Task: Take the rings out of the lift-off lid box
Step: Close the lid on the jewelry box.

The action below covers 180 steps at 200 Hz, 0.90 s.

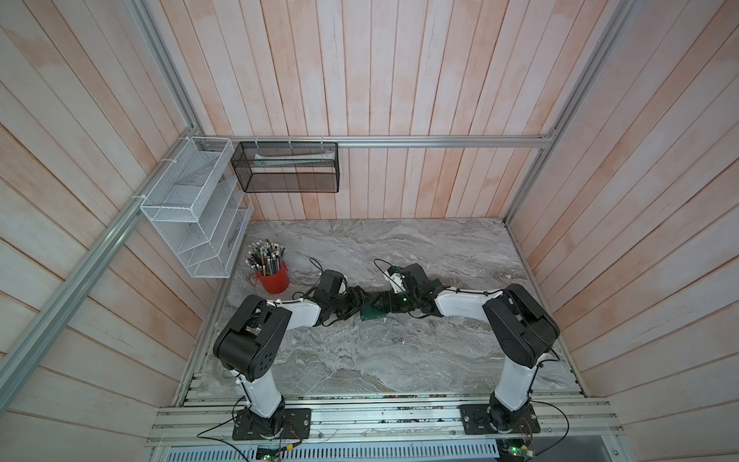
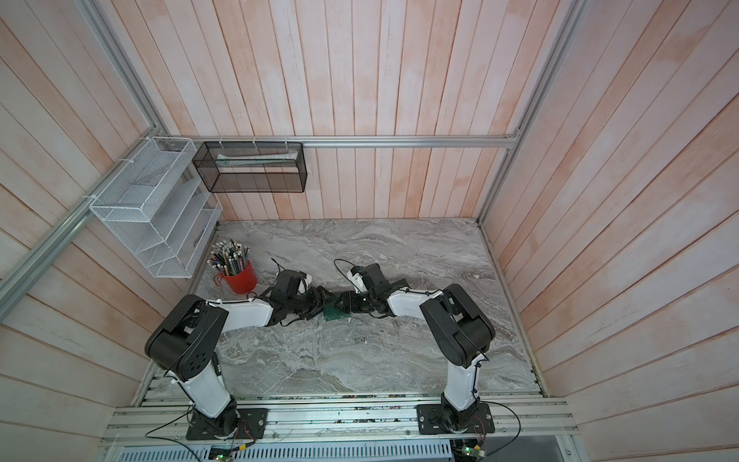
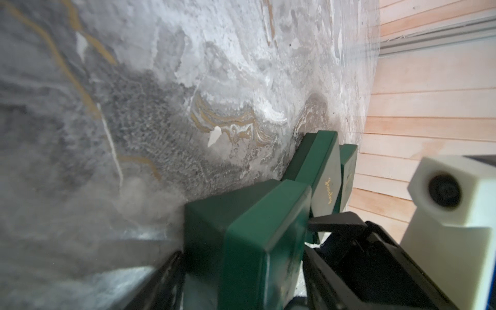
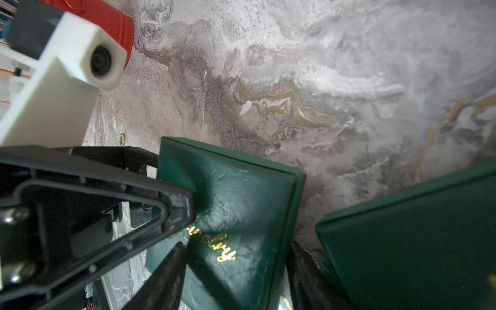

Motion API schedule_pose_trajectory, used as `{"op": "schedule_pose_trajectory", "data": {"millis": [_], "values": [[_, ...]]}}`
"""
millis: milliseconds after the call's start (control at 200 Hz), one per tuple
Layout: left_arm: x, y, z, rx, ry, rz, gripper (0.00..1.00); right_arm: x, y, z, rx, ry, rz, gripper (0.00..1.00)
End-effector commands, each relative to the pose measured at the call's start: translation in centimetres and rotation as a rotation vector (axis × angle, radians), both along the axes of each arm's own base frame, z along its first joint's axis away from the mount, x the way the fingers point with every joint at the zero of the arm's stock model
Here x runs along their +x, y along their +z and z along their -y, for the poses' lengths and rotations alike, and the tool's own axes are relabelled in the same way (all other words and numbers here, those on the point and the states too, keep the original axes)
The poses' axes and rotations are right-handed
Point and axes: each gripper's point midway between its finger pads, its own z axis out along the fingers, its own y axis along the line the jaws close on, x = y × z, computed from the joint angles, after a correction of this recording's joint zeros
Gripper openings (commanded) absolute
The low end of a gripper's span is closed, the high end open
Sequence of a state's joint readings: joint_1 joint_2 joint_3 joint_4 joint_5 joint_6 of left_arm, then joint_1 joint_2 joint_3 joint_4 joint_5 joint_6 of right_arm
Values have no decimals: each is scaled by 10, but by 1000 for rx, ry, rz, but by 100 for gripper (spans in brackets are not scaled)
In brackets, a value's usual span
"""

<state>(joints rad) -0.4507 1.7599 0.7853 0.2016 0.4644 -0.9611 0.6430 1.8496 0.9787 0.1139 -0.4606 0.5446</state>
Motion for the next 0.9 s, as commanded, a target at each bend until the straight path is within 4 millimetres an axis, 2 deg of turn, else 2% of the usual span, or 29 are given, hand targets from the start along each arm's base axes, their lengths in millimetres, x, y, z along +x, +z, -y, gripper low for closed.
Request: {"op": "schedule_pose_trajectory", "data": {"millis": [0,75,160,335,580,670,750,805,895], "values": [[2,-5,4,-1,-10,-12,66,-1,-9,-2,-51,16,7,61],[1,-7,4,1,-11,-18,58,-1,-11,-1,-54,14,2,60],[0,-9,4,0,-8,-23,56,-1,-12,-1,-59,13,-1,60],[0,-17,3,10,-3,-37,55,-1,-12,-1,-59,12,-5,60],[-4,-21,2,17,-14,-49,55,1,-33,14,-166,-37,-41,57],[-4,-18,0,25,-14,-41,58,1,-43,23,-216,-60,-52,57],[-2,-10,-2,37,-10,-17,62,1,-42,22,-211,-54,-54,57],[2,-2,-5,56,-4,9,66,3,-35,18,-189,-47,-41,57],[10,15,-11,94,6,69,76,10,-12,12,-153,-42,10,60]]}}
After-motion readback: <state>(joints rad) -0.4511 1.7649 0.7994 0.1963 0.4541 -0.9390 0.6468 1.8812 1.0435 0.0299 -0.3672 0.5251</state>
